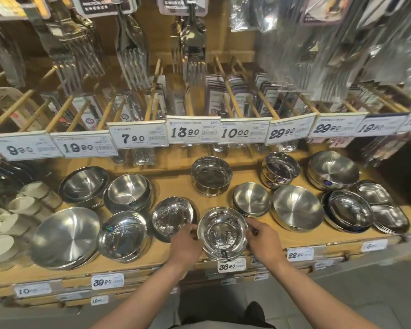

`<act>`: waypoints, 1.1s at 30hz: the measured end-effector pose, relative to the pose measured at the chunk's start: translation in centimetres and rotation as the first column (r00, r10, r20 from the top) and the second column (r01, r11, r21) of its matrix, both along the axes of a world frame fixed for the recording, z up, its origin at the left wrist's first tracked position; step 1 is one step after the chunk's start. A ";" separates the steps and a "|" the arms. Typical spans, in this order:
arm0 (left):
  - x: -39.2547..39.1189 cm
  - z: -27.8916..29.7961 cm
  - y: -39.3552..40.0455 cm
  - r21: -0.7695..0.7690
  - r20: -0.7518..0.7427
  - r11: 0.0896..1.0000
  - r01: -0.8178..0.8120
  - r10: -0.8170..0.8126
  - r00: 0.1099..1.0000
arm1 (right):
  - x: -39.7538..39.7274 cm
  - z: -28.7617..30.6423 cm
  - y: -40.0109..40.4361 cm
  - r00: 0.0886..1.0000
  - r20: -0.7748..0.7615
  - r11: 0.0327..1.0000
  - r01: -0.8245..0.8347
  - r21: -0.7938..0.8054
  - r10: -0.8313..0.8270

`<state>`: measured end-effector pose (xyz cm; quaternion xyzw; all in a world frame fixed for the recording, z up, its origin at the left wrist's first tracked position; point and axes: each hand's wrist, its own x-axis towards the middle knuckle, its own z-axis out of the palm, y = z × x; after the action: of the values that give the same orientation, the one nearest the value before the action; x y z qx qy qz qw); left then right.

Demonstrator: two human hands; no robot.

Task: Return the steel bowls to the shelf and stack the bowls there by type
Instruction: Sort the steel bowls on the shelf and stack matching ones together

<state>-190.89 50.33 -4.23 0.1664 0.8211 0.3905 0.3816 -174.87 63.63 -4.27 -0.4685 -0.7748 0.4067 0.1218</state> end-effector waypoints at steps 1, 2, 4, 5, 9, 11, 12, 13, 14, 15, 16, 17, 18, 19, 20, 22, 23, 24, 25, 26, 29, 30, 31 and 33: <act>0.0 -0.1 0.0 -0.005 0.003 1.000 0.002 -0.002 1.000 | 0.0 0.1 0.0 1.000 0.005 1.000 0.001 -0.003 -0.001; 0.0 -0.1 0.0 -0.014 -0.002 1.000 0.010 -0.010 1.000 | 0.0 0.1 0.1 1.000 0.006 1.000 0.003 -0.017 -0.003; -0.1 0.2 -0.2 -0.041 -0.054 0.998 0.040 -0.043 0.998 | 0.1 0.3 0.1 1.000 0.007 0.996 0.020 -0.087 -0.020; -0.1 0.4 -0.2 -0.054 -0.096 0.997 0.060 -0.065 0.993 | 0.4 0.4 0.0 0.999 0.011 0.992 0.037 -0.119 -0.036; 0.2 2.2 0.1 -0.017 -0.198 0.996 0.087 -0.089 0.976 | 2.5 0.5 0.5 0.991 0.014 0.982 0.130 -0.134 -0.130; 0.5 3.3 0.9 0.023 -0.232 0.995 0.098 -0.090 0.969 | 3.9 0.5 1.1 0.981 0.004 0.971 0.193 -0.143 -0.195; 0.7 3.8 1.4 0.039 -0.246 0.994 0.101 -0.089 0.965 | 4.6 0.5 1.6 0.971 -0.007 0.960 0.233 -0.156 -0.237; 0.9 4.2 1.9 0.053 -0.254 0.994 0.101 -0.084 0.964 | 5.4 0.5 2.1 0.960 -0.011 0.948 0.274 -0.165 -0.279; 1.2 4.5 2.5 0.068 -0.260 0.993 0.100 -0.079 0.962 | 6.2 0.5 2.7 0.949 -0.022 0.936 0.308 -0.169 -0.316; 1.5 4.7 3.1 0.083 -0.258 0.991 0.100 -0.076 0.963 | 6.9 0.5 3.3 0.938 -0.026 0.925 0.338 -0.173 -0.347; 1.9 4.8 3.7 0.102 -0.250 0.990 0.098 -0.070 0.966 | 7.7 0.4 3.9 0.926 -0.032 0.914 0.366 -0.173 -0.376; 2.4 4.9 4.3 0.118 -0.235 0.988 0.094 -0.064 0.970 | 8.4 0.3 4.6 0.913 -0.020 0.901 0.399 -0.167 -0.408; 2.9 5.0 4.8 0.135 -0.219 0.987 0.089 -0.058 0.974 | 8.9 0.3 5.2 0.896 -0.008 0.884 0.436 -0.168 -0.443; 3.5 5.0 5.3 0.143 -0.210 0.986 0.087 -0.056 0.976 | 9.5 0.3 6.1 0.879 0.017 0.864 0.471 -0.176 -0.476; 4.1 5.2 5.8 0.143 -0.209 0.986 0.089 -0.058 0.976 | 10.1 0.1 7.0 0.864 0.031 0.845 0.499 -0.194 -0.503; 5.3 5.3 6.5 0.117 -0.229 0.988 0.101 -0.072 0.971 | 11.1 -0.2 8.7 0.846 0.024 0.817 0.522 -0.247 -0.533; 5.7 5.4 6.6 0.100 -0.234 0.989 0.106 -0.080 0.969 | 11.4 -0.4 9.4 0.837 0.018 0.801 0.530 -0.278 -0.547; 6.2 5.4 6.8 0.084 -0.235 0.991 0.102 -0.080 0.969 | 11.6 -0.6 10.2 0.834 0.015 0.789 0.528 -0.313 -0.552; 6.7 5.4 6.9 0.057 -0.233 0.994 0.093 -0.077 0.969 | 11.8 -0.9 10.8 0.845 0.032 0.788 0.511 -0.343 -0.534; 7.2 5.4 7.1 0.030 -0.230 0.997 0.077 -0.068 0.971 | 11.9 -1.2 11.4 0.864 0.050 0.796 0.484 -0.363 -0.502; 8.6 5.4 7.4 -0.035 -0.215 0.999 0.021 -0.028 0.976 | 12.0 -2.1 12.4 0.892 0.062 0.829 0.439 -0.345 -0.447; 9.1 5.3 7.7 -0.035 -0.209 0.999 0.002 -0.009 0.978 | 12.2 -2.2 12.5 0.892 0.036 0.831 0.434 -0.347 -0.451; 9.7 5.3 8.2 -0.048 -0.202 0.999 -0.011 0.001 0.979 | 12.4 -2.2 12.5 0.892 0.014 0.829 0.425 -0.363 -0.451; 11.1 5.6 9.2 -0.040 -0.136 0.998 -0.039 0.033 0.990 | 12.9 -2.2 12.2 0.899 0.012 0.823 0.407 -0.397 -0.439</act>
<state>-179.75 59.49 1.40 0.1695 0.8561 0.3676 0.3212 -161.93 75.84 -6.48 -0.6267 -0.5494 0.5335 0.1440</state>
